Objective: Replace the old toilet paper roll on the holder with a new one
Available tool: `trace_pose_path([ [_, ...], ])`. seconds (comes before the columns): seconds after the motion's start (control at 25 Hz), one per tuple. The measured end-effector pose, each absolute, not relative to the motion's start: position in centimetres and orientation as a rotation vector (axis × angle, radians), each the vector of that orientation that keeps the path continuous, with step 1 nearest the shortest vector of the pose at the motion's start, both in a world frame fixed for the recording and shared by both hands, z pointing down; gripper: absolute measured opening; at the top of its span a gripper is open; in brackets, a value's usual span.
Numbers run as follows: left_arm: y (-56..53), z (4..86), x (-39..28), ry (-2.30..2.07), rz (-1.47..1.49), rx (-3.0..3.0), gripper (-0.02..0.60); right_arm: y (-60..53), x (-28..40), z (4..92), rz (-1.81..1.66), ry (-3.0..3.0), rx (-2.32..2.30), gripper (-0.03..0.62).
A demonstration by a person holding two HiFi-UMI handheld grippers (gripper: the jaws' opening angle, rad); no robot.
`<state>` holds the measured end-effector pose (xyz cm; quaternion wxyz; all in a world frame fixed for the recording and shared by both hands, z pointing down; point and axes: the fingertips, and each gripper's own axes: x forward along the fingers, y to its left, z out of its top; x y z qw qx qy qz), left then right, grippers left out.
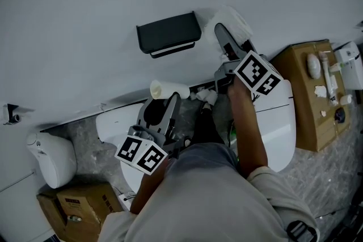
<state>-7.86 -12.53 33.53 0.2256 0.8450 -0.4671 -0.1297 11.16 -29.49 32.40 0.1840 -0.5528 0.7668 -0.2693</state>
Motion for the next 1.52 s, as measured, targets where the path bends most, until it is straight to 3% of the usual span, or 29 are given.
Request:
trace_pose_path([
  [0.56,-12.1,34.0,-9.2,-1.323,-0.337,2.305,0.155,-30.9,9.0,40.6,-1.261,1.738,-1.231,0.462],
  [1.52,-11.1,34.5,-12.3,-1.418,-0.369,2.244,0.155,-28.6,0.4,42.7,-1.430,1.648,-0.962,0.460],
])
